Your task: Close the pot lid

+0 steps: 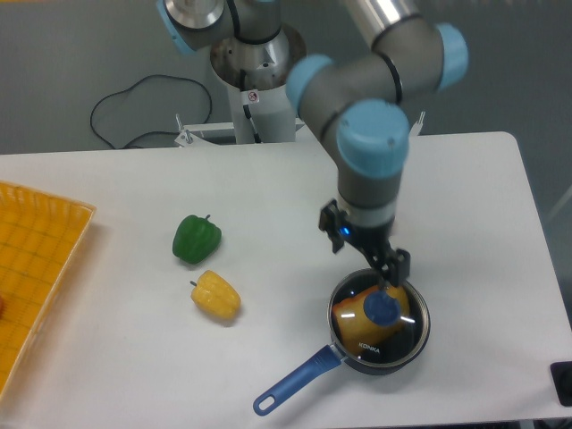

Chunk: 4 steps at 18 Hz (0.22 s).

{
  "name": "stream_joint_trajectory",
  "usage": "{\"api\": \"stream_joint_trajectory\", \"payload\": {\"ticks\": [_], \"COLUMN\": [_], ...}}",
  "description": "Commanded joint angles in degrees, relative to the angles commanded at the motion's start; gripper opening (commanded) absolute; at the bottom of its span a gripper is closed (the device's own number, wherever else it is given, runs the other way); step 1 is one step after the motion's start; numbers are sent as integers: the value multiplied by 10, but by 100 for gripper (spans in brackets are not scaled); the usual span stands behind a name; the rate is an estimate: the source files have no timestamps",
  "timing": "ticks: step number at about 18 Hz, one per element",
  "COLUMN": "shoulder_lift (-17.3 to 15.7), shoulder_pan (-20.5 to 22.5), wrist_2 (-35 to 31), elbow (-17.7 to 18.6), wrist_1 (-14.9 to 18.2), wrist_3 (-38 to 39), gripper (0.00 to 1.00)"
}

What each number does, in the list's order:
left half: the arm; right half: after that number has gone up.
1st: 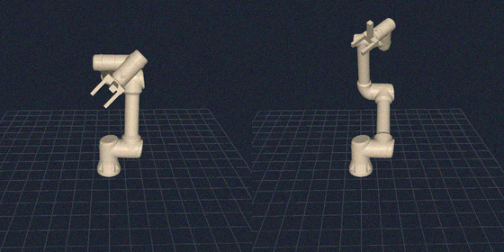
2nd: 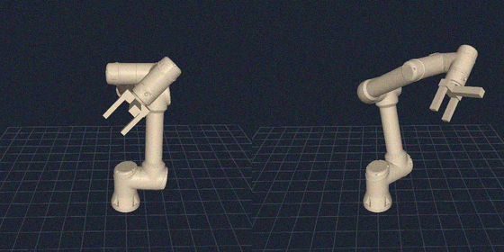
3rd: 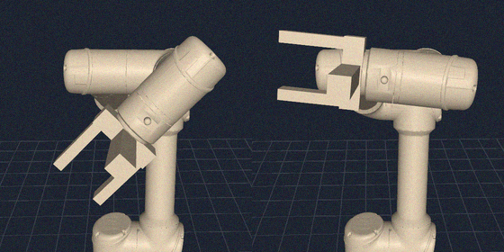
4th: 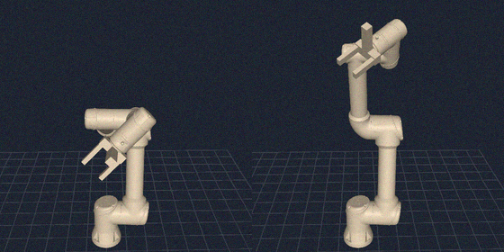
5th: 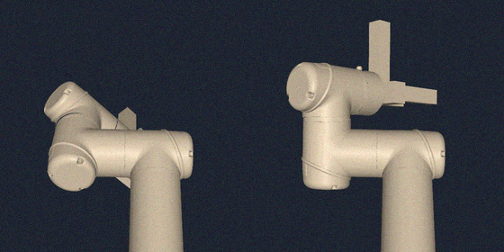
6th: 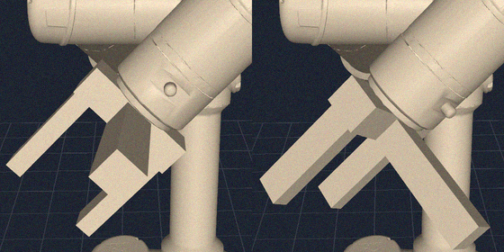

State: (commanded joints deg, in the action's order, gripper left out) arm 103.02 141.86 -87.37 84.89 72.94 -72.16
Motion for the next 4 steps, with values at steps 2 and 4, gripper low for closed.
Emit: {"api": "stream_joint_trajectory", "payload": {"ticks": [2, 4], "shoulder_lift": [-23, -62], "shoulder_pan": [-9, -7], "wrist_2": [6, 8], "elbow": [11, 28], "wrist_1": [27, 66], "wrist_3": [2, -3], "gripper": [100, 100]}}
